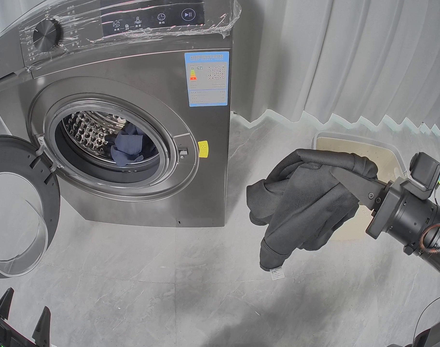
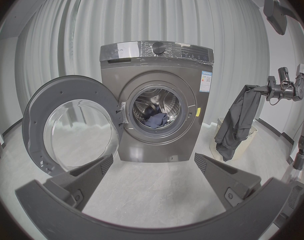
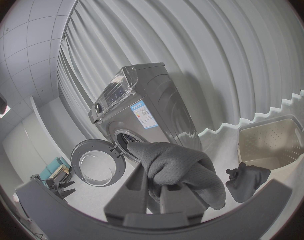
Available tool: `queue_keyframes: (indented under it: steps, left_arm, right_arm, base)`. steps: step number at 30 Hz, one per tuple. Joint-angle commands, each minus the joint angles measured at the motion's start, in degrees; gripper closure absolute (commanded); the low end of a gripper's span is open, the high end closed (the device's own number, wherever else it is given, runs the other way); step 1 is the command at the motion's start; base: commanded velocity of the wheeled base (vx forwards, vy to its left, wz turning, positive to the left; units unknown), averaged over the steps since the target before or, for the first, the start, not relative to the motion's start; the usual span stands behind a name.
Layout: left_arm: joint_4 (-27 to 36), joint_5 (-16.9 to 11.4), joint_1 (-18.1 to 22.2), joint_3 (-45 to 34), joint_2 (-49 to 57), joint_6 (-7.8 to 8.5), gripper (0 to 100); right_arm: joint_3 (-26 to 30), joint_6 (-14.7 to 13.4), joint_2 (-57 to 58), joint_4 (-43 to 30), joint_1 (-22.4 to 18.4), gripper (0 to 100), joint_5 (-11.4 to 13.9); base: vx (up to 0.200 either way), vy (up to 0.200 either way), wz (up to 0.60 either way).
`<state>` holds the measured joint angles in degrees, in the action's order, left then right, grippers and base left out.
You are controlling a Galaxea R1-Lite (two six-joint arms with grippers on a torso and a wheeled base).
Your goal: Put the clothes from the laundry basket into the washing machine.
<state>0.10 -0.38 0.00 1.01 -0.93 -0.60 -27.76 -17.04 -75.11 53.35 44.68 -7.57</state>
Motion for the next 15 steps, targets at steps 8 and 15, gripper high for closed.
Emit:
queue_keyframes:
  steps: [8, 15]
  left_arm:
    - [-0.01, 0.03, 0.0, -0.92, 0.14, -0.02, 0]
    - [-0.01, 0.03, -0.09, -0.92, 0.14, -0.02, 0]
  right_arm:
    - [0.16, -0.01, -0.22, 0.0, -0.29, 100, 0.01]
    - [0.07, -0.01, -0.22, 0.0, -0.38, 100, 0.01]
  base:
    - [-0.05, 0.0, 0.0]
    - [0.0, 0.114, 0.0]
